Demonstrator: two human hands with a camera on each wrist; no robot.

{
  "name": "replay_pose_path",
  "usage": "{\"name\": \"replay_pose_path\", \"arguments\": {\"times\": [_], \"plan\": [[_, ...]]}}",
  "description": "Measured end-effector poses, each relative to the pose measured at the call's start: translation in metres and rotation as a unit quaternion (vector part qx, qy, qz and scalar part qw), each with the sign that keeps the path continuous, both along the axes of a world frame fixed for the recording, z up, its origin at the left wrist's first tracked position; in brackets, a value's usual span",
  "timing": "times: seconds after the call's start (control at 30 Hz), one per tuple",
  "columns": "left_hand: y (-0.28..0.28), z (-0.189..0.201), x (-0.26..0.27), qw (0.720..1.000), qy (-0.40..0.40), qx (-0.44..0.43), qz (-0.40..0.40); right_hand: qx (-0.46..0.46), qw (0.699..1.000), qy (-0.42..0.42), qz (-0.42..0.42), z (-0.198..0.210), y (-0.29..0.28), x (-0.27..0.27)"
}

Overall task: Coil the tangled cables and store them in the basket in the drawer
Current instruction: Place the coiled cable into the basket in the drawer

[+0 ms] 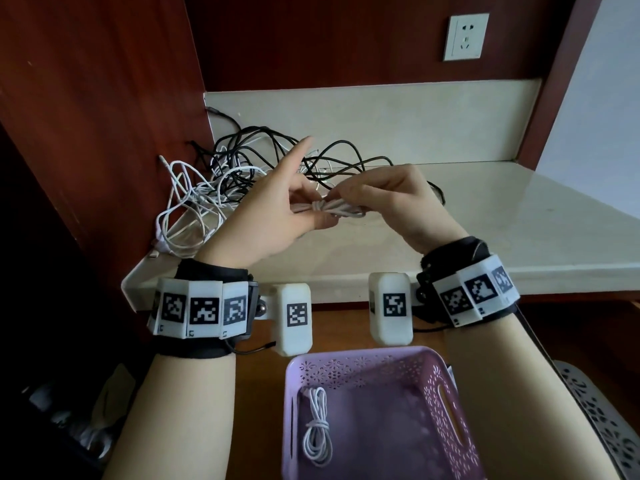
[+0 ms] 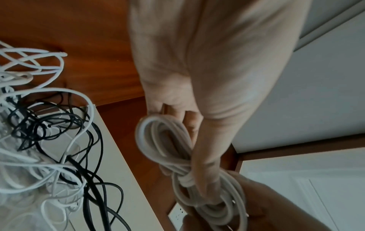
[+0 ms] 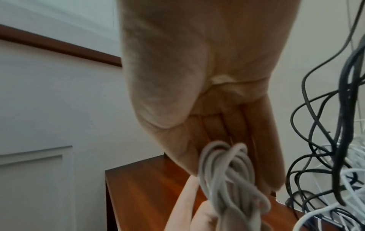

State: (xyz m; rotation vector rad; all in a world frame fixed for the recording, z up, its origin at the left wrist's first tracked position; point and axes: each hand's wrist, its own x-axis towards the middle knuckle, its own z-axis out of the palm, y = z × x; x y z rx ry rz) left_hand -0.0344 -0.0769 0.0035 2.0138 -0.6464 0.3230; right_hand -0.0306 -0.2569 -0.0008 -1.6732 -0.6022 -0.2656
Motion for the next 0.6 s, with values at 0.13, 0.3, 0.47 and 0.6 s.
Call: {"name": "replay_pose_path", "arguments": {"times": [0.13, 0.3, 0.47, 0.6], "plan": [[0.007, 0.0, 0.004, 1.0, -0.023, 0.009, -0.001, 0.017, 0.999, 0.03, 0.03, 0.0, -0.004, -0.002], [0.004, -0.001, 0.0, 0.994, -0.032, 0.107, 0.003, -0.027, 0.997, 0.064, 0.046, 0.0, -0.008, 0.0], [-0.002, -0.002, -0.001, 0.981, -0.071, 0.181, 0.01, -0.048, 0.993, 0.109, 0.007, -0.004, -0.006, 0.006], [-0.004, -0.003, -0.001, 0.982, -0.047, 0.18, 0.034, -0.034, 0.994, 0.099, 0.017, -0.009, -0.009, 0.004]]}}
